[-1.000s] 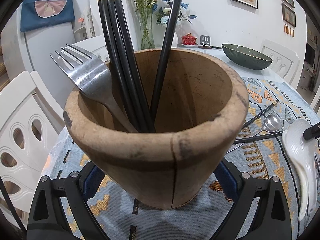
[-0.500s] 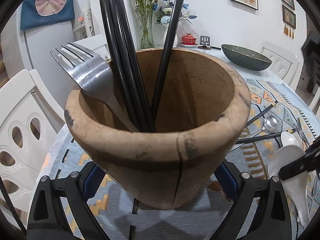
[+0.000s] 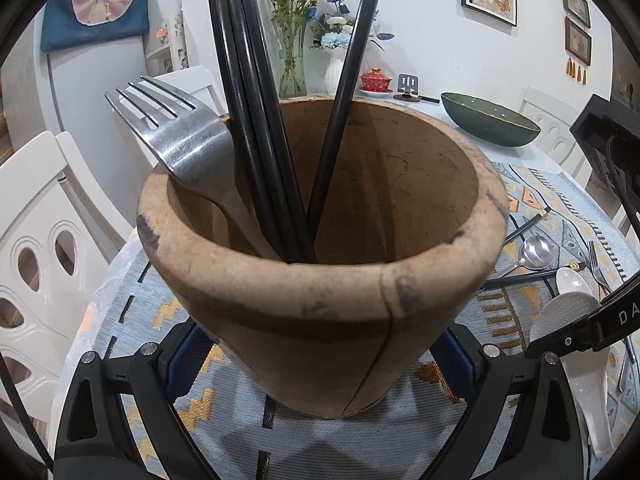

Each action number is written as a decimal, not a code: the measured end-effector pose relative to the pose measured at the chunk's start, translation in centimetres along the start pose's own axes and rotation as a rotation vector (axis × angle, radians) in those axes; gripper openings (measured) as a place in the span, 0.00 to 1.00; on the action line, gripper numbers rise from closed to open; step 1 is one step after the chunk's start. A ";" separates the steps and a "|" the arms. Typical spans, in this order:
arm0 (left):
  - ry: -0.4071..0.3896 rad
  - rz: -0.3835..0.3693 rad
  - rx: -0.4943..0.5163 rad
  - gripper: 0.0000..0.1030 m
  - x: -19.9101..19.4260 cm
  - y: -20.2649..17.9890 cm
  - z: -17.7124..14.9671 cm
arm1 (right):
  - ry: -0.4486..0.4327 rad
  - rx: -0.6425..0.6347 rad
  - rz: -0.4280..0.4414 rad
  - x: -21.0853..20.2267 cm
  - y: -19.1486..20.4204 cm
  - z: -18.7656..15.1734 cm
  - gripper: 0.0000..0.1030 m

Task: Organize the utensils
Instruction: 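Close the right gripper on the paddle handle and lift it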

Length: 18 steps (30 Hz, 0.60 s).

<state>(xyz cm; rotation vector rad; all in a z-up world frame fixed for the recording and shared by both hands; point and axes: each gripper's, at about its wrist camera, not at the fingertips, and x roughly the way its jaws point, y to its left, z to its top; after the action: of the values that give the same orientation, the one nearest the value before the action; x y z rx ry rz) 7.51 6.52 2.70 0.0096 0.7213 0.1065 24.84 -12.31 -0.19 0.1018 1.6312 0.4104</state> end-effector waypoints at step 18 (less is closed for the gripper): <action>-0.015 0.007 0.003 0.95 -0.4 0.0 0.1 | 0.003 -0.038 0.010 1.2 2.1 0.7 0.13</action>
<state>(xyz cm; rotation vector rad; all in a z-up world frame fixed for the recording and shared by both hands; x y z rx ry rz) 7.25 6.47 3.07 0.0156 0.7063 0.1124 25.06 -9.82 -0.67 0.0804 1.6257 0.4492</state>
